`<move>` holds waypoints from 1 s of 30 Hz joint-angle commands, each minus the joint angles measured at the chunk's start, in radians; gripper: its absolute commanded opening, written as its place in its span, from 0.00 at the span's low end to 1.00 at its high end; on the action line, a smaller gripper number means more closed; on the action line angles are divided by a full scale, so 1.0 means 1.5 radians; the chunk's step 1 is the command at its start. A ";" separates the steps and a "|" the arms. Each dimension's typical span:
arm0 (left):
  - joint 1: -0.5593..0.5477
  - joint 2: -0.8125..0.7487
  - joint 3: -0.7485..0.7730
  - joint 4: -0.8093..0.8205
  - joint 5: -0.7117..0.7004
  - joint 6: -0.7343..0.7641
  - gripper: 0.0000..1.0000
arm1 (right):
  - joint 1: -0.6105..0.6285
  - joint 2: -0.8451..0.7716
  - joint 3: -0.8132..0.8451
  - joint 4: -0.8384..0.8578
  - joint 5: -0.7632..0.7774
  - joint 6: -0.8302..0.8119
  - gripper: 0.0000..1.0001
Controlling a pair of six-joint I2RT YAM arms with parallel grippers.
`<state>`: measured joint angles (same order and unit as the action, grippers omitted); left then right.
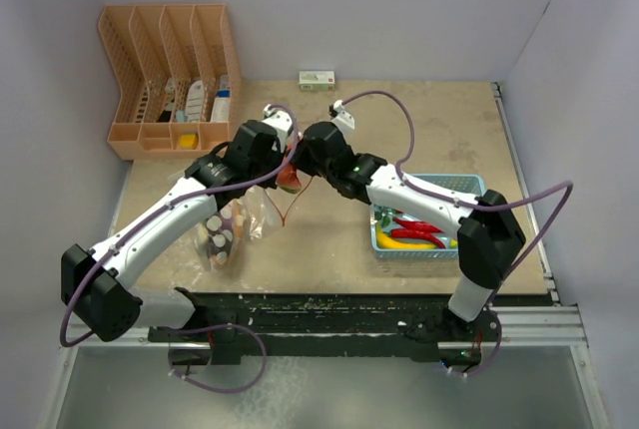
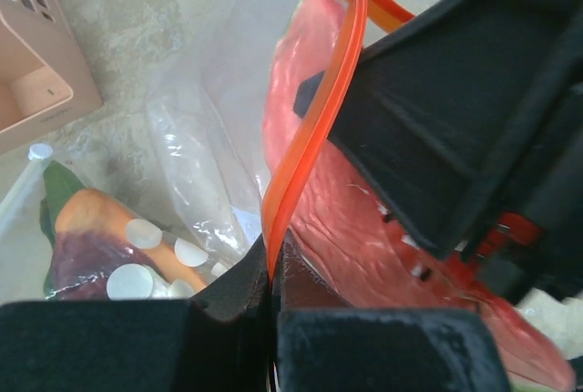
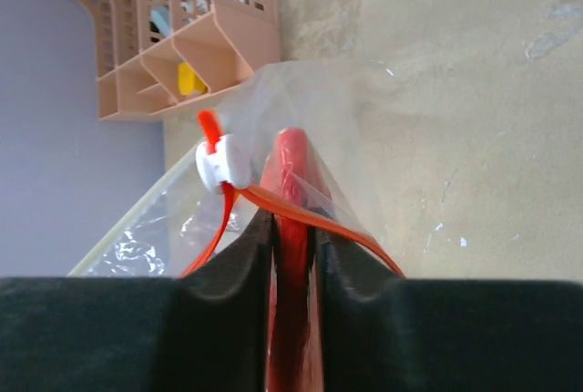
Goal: Place the food in the zip-top bag and seal the zipper
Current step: Place the fake fruit in the zipper food storage bag, then pick up the fake fruit from the bin.
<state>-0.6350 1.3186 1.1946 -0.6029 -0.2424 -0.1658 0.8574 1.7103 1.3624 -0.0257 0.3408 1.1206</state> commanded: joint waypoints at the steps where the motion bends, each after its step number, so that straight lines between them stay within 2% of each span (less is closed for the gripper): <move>1: -0.006 -0.009 0.034 0.017 0.027 -0.017 0.00 | 0.013 -0.006 0.026 -0.029 0.039 -0.004 0.31; 5: -0.007 -0.007 0.031 0.017 0.026 -0.017 0.00 | 0.014 -0.040 0.002 -0.013 0.038 -0.030 0.59; 7: -0.007 -0.006 0.030 0.018 0.026 -0.018 0.00 | 0.016 -0.058 0.000 -0.016 0.032 -0.052 0.65; 13: -0.007 -0.005 0.025 0.019 0.015 -0.020 0.00 | 0.016 -0.136 -0.020 -0.088 0.028 -0.081 0.67; 18: -0.007 -0.008 0.014 0.027 0.008 -0.020 0.00 | 0.015 -0.254 -0.102 -0.180 0.059 -0.085 0.66; 19: -0.006 -0.009 0.013 0.029 0.010 -0.020 0.00 | 0.008 -0.275 -0.118 -0.213 0.080 -0.076 0.70; 21: -0.007 -0.009 0.011 0.030 0.014 -0.020 0.00 | -0.021 -0.315 -0.147 -0.287 0.123 -0.063 0.72; 23: -0.006 -0.011 0.010 0.030 0.018 -0.020 0.00 | -0.082 -0.337 -0.182 -0.331 0.119 -0.064 0.71; 26: -0.006 -0.014 0.010 0.030 0.020 -0.015 0.00 | -0.182 -0.342 -0.229 -0.338 0.093 -0.107 0.70; 30: -0.007 -0.018 0.010 0.027 0.022 -0.013 0.00 | -0.257 -0.288 -0.269 -0.314 0.062 -0.166 0.69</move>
<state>-0.6418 1.3186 1.2022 -0.5991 -0.2188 -0.1825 0.5423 1.2118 0.9970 -0.4633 0.4534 0.9703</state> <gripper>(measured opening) 0.004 0.694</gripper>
